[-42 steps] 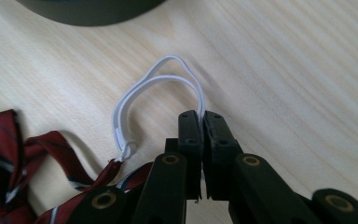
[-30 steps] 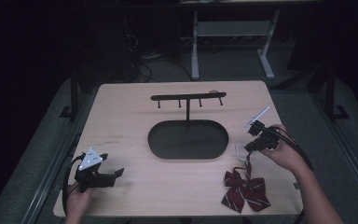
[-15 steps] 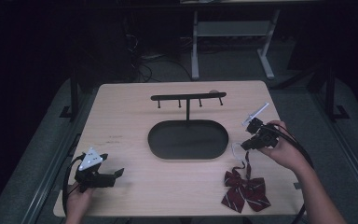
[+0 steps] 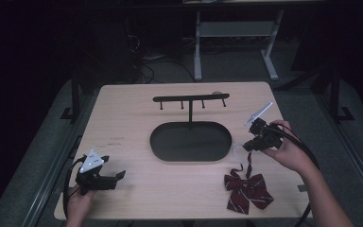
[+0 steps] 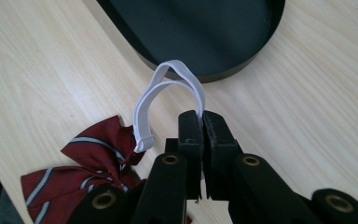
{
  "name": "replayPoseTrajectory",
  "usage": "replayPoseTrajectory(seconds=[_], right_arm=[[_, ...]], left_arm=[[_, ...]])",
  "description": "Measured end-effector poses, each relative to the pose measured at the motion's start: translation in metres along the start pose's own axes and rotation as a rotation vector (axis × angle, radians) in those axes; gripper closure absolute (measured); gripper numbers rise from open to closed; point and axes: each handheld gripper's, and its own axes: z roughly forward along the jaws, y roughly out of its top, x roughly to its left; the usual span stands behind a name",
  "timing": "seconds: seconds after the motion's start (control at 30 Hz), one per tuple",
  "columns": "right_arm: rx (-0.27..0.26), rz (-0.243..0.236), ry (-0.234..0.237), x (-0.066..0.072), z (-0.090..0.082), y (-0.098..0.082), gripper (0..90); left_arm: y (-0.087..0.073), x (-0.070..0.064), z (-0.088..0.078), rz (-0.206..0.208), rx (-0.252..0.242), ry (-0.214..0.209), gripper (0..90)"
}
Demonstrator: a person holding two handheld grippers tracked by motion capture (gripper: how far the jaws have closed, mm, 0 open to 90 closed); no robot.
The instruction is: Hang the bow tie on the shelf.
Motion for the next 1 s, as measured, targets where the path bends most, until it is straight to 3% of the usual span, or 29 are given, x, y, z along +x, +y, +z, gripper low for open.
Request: replayPoseTrajectory(seconds=[1.0], right_arm=[[-0.063, -0.058, 0.017, 0.013, -0.032, 0.023, 87.1]], left_arm=[[0.0, 0.0, 0.0, -0.003, -0.008, 0.0, 13.1]])
